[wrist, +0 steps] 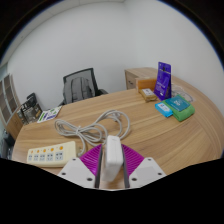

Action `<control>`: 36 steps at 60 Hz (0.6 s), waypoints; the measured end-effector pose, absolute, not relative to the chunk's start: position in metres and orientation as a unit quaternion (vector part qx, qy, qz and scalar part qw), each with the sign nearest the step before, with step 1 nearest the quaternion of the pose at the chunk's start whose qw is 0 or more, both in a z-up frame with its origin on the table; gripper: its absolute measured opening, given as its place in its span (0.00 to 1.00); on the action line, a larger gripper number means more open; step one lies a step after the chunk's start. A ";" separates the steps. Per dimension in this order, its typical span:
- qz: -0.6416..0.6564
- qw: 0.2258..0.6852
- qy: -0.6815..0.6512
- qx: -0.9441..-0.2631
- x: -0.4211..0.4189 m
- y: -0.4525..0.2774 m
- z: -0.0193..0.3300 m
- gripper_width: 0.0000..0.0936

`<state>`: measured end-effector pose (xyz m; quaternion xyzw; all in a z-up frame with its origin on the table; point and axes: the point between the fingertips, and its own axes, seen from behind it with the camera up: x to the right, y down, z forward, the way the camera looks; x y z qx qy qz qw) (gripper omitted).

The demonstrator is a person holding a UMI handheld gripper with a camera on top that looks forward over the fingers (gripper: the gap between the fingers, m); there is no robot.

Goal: Unplug charger

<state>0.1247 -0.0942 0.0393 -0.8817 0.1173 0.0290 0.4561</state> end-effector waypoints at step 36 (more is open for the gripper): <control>-0.115 0.484 0.078 -0.864 0.124 -0.200 0.168 0.85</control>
